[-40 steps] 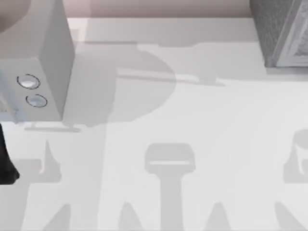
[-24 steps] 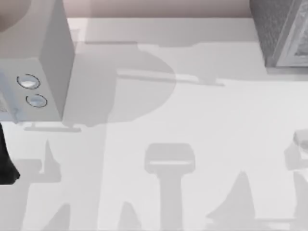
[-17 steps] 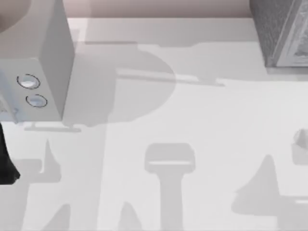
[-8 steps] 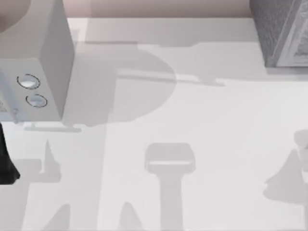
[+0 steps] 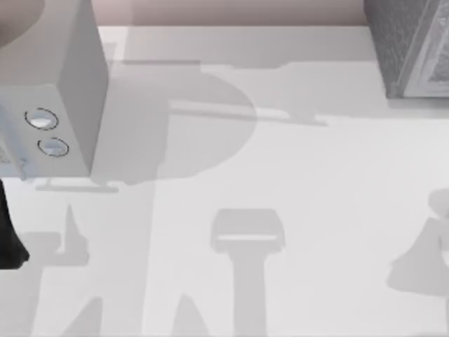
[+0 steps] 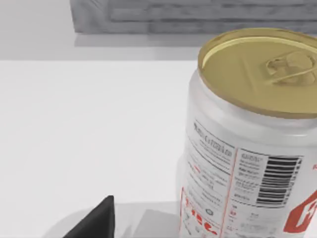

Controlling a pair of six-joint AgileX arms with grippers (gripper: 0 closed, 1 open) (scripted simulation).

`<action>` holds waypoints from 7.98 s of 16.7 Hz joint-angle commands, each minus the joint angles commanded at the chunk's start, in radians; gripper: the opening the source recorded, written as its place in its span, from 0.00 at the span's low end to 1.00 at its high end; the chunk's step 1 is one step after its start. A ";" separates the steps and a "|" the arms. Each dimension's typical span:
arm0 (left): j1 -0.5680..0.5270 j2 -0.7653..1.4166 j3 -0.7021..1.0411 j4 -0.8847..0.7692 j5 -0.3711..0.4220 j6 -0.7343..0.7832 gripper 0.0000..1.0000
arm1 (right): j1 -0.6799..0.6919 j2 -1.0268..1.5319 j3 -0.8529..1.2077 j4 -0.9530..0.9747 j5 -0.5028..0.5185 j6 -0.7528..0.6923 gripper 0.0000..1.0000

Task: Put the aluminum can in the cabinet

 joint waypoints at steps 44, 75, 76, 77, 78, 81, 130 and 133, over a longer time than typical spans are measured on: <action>0.000 0.000 0.000 0.000 0.000 0.000 1.00 | 0.058 -0.154 0.297 -0.449 0.052 0.018 0.00; 0.000 0.000 0.000 0.000 0.000 0.000 1.00 | 0.196 -1.593 0.072 -1.429 0.170 0.045 0.00; 0.000 0.000 0.000 0.000 0.000 0.000 1.00 | 0.208 -1.664 0.043 -1.457 0.181 0.048 0.00; 0.000 0.000 0.000 0.000 0.000 0.000 1.00 | 0.219 -1.730 0.016 -1.482 0.190 0.050 0.00; 0.000 0.000 0.000 0.000 0.000 0.000 1.00 | 0.229 -1.789 -0.009 -1.505 0.198 0.052 0.00; 0.000 0.000 0.000 0.000 0.000 0.000 1.00 | 0.251 -1.914 -0.062 -1.555 0.217 0.056 0.00; 0.000 0.000 0.000 0.000 0.000 0.000 1.00 | 0.399 -0.208 2.211 -2.129 0.382 0.076 0.00; 0.000 0.000 0.000 0.000 0.000 0.000 1.00 | 0.380 -0.047 2.443 -2.184 0.367 0.076 0.00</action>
